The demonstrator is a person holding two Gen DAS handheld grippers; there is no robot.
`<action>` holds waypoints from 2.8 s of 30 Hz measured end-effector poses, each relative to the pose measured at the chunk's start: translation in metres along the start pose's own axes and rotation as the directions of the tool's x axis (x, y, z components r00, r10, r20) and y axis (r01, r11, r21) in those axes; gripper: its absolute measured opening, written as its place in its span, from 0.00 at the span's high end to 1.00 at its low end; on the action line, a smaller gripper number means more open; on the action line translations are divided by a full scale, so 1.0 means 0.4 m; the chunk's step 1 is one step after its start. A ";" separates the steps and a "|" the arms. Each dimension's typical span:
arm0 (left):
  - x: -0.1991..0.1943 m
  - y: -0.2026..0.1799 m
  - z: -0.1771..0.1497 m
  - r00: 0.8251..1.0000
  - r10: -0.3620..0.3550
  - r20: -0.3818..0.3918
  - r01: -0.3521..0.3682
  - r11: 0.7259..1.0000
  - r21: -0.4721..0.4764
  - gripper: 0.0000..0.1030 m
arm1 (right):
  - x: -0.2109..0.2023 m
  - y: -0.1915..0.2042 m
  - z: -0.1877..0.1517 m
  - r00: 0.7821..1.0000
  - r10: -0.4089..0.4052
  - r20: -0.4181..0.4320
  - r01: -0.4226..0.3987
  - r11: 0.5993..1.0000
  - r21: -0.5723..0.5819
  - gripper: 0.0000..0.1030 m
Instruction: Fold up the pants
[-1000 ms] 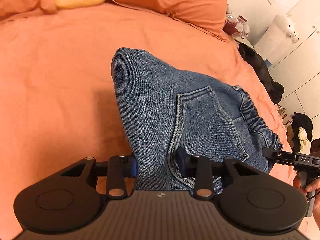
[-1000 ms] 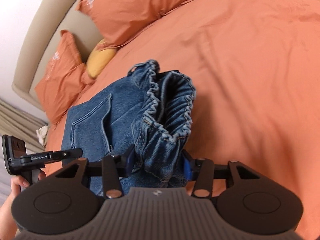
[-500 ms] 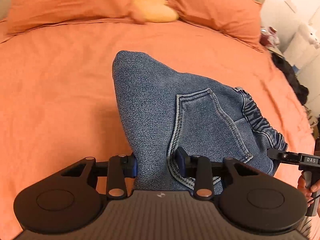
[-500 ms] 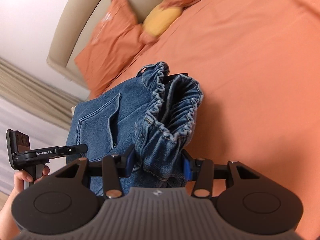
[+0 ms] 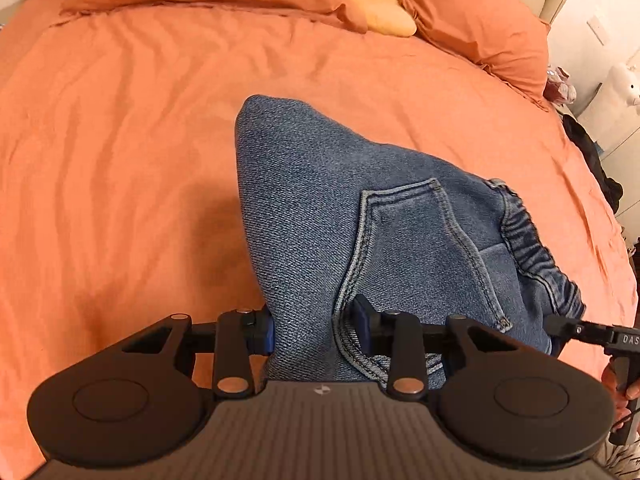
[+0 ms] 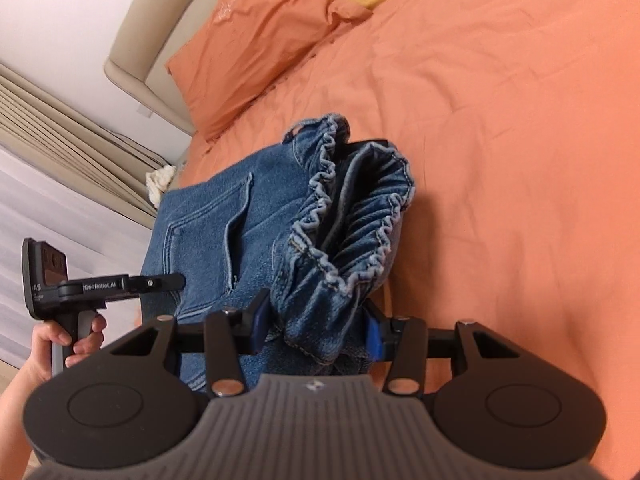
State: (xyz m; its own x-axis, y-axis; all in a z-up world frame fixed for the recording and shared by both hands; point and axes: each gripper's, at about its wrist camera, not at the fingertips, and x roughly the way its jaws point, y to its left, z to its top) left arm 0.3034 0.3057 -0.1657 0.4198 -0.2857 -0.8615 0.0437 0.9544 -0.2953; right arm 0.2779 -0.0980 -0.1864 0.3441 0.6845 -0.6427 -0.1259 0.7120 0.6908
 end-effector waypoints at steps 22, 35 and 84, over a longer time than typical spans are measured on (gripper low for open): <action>-0.235 -0.144 0.029 0.958 0.196 0.209 -0.219 0.971 0.095 0.29 | -0.159 0.158 -0.008 0.966 -0.219 0.137 0.257 0.868 -0.425 0.24; -0.703 -0.434 -0.094 0.780 0.399 0.483 -0.519 0.843 0.141 0.17 | -0.451 0.387 -0.168 0.931 -0.052 0.361 0.304 0.658 -0.689 0.07; -0.341 -0.703 -0.625 0.744 0.514 0.427 -0.524 0.845 -0.103 0.10 | -0.550 0.273 -0.517 0.875 -0.171 0.453 0.400 0.782 -0.479 0.05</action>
State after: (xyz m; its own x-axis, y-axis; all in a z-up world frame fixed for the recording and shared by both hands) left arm 0.0074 0.0549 -0.0683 0.7217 0.3143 -0.6167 -0.2765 0.9477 0.1594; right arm -0.0039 -0.1385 -0.0382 0.7438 0.4064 -0.5307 -0.4060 0.9054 0.1243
